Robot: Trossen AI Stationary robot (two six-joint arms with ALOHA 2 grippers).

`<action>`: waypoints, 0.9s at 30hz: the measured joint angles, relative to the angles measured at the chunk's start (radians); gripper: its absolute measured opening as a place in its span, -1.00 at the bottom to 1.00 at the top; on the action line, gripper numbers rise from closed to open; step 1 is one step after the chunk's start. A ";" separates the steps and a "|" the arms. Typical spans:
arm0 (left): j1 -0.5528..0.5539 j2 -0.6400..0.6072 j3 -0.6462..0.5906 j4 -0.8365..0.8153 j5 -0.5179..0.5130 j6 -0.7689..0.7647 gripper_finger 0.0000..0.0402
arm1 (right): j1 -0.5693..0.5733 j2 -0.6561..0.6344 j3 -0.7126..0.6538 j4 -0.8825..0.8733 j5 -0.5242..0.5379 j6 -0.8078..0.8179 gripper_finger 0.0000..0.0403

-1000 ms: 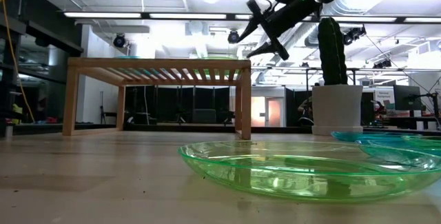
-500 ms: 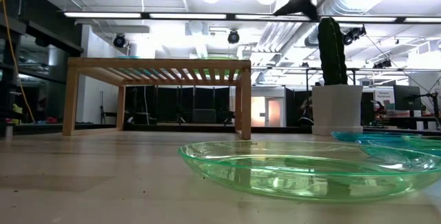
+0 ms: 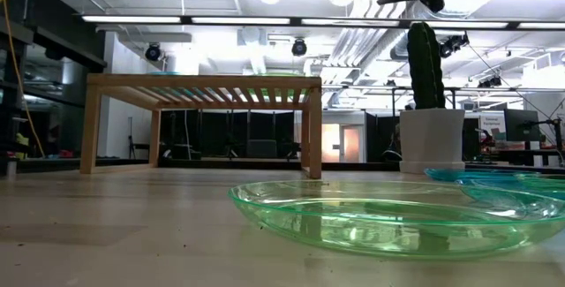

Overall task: Place and stack plates onto a shelf
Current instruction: Stack the blue plate on top of the blue plate on the shelf

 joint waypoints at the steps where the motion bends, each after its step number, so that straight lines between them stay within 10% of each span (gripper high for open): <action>1: 0.000 0.000 0.000 0.000 0.000 0.000 -0.40 | 0.000 0.003 0.000 0.000 0.000 0.001 0.11; 14: 0.000 0.000 0.000 0.000 0.000 0.000 -0.40 | 0.114 0.276 0.000 -0.643 -0.007 0.324 0.02; 27: 0.000 0.000 0.000 0.000 0.000 0.000 -0.40 | 0.173 0.711 0.000 -0.632 0.093 0.350 -0.01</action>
